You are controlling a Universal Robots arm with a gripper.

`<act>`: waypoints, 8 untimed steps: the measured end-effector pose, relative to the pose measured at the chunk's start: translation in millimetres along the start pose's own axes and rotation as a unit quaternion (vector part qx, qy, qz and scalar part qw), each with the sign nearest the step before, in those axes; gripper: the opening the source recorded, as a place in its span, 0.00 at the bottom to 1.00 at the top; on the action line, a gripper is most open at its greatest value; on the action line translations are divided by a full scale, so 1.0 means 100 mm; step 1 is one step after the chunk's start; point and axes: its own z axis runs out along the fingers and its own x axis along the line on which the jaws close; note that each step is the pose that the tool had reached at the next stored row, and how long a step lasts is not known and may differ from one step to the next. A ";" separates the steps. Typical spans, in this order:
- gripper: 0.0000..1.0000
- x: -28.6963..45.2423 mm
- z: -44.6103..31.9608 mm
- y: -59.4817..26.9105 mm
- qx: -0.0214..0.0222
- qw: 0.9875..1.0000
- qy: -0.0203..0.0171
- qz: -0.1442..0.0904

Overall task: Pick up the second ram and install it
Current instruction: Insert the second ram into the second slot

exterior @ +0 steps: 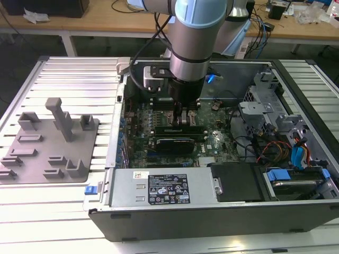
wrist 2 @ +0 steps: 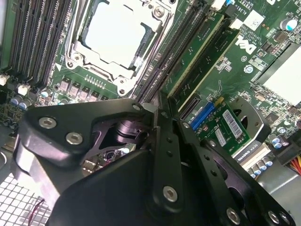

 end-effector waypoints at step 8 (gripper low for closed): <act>0.09 -0.001 0.000 0.000 0.000 1.000 0.000 0.000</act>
